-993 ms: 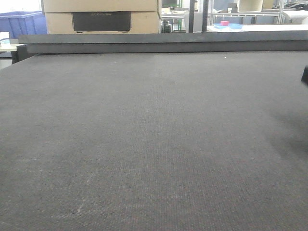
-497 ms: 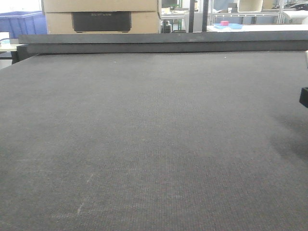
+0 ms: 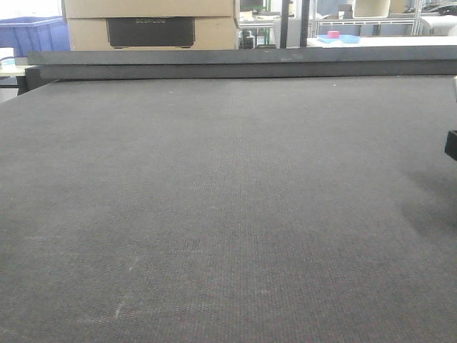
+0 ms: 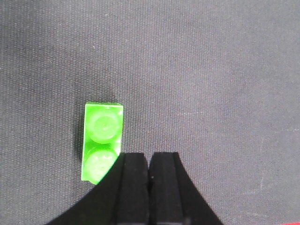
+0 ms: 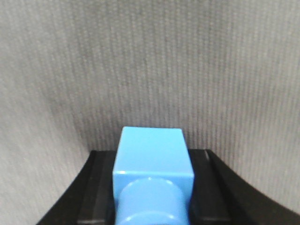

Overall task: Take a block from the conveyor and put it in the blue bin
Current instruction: 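Close left gripper on green block and right gripper on blue block, then lift both held blocks up off the conveyor belt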

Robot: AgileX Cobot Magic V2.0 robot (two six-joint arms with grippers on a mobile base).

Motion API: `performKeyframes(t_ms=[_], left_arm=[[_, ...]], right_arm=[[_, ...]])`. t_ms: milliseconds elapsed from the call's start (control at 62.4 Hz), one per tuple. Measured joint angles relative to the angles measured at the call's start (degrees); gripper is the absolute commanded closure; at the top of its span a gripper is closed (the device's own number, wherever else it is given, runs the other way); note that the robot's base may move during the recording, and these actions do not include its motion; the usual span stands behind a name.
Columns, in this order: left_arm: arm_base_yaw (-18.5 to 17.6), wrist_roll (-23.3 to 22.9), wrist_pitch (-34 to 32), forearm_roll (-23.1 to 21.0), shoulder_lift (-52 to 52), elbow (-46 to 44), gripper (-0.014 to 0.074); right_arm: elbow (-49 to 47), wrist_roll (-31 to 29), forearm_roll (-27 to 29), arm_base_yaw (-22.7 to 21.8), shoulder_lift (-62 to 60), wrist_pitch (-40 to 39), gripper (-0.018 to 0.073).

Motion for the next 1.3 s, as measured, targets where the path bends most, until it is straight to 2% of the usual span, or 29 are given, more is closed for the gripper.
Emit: performKeyframes(t_ms=[176,320,481,545,657,769,1041,1137,1297], left_arm=[[0.0,0.0,-0.35,0.0,0.0,0.0,0.0707],[0.0,0.56,-0.3,0.0,0.0,0.0,0.0707],[-3.07,1.97,1.3,2.77,1.4,-0.98,0.0707],[-5.09,0.68,1.49,5.48,2.58,-1.57,0.0707],[-7.88,-5.09,1.75,12.14,4.63,-1.94,0.0707],[-8.64,-9.64,2.27,17.16,5.33,-2.04,0.0707],[-8.73,-11.43,2.52,18.02,5.42,-1.67,0.0703],[-8.73,-11.55,1.93,16.95,5.42,-0.37,0.061],[-8.73,-11.55,0.41,15.53,5.7,0.89,0.0315]], right_arm=[[0.11,-0.11,0.0,0.0,-5.36,-4.1,0.0727],[0.11,-2.68,0.0,0.0,-12.68,-7.9,0.0727],[0.11,-5.59,0.0,0.0,-21.37,-14.79,0.0727],[0.11,-5.95,0.0,0.0,-24.38,-18.04,0.0727],[0.11,-6.16,0.0,0.0,-27.71,-21.48,0.0727],[0.11,-6.16,0.0,0.0,-28.76,-21.81,0.0727],[0.11,-6.16,0.0,0.0,-28.66,-20.81,0.0727],[0.11,-6.16,0.0,0.0,-28.55,-20.77,0.0727],[0.11,-6.16,0.0,0.0,-28.55,-20.56,0.0727]])
